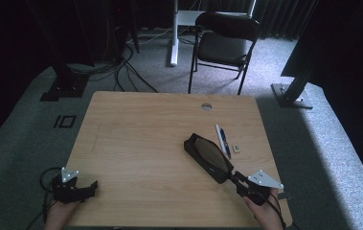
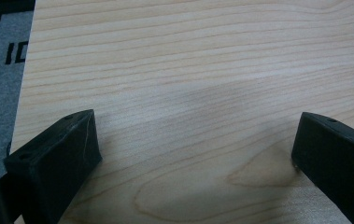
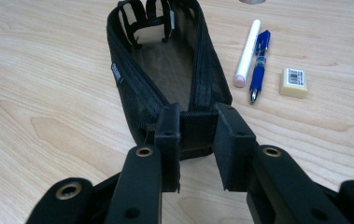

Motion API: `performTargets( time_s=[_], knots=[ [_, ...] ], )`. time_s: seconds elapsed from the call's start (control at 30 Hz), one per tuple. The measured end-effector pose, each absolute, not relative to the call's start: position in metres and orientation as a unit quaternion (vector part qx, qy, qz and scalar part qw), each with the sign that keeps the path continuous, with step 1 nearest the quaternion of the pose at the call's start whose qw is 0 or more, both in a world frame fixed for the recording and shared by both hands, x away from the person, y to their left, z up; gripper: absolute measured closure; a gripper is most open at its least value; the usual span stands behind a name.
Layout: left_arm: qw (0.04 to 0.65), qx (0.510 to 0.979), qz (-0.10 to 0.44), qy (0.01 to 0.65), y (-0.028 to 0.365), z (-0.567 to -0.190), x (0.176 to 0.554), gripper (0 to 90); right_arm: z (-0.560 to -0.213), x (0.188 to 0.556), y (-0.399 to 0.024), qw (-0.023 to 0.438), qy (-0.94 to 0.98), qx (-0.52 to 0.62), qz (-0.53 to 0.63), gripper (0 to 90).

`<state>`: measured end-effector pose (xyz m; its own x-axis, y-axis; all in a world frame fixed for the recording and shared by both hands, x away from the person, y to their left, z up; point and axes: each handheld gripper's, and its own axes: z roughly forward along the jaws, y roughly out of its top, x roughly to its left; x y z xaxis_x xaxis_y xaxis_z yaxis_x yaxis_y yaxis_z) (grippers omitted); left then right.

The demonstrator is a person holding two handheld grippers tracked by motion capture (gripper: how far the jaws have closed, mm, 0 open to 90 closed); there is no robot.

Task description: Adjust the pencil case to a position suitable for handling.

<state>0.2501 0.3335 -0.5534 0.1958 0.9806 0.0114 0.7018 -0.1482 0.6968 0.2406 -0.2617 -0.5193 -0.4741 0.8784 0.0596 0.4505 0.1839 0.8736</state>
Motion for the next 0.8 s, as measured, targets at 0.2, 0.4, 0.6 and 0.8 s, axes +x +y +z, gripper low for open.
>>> performTargets(
  time_s=[0.2,0.4,0.6,0.8],
  knots=[
    [0.287,0.718,0.243,0.586,0.333,-0.553,0.250,1.2,-0.513,0.243,-0.262,0.245,0.728,0.448,0.458,63.1],
    [0.287,0.718,0.242,0.586,0.333,-0.553,0.250,1.2,-0.498,0.247,-0.264,0.254,0.716,0.441,0.477,59.7],
    [0.287,0.718,0.243,0.586,0.333,-0.553,0.250,1.2,-0.486,0.260,-0.268,0.265,0.702,0.446,0.487,58.2],
    [0.288,0.718,0.243,0.586,0.333,-0.553,0.250,1.2,-0.479,0.276,-0.271,0.274,0.693,0.449,0.493,53.6]
  ],
)
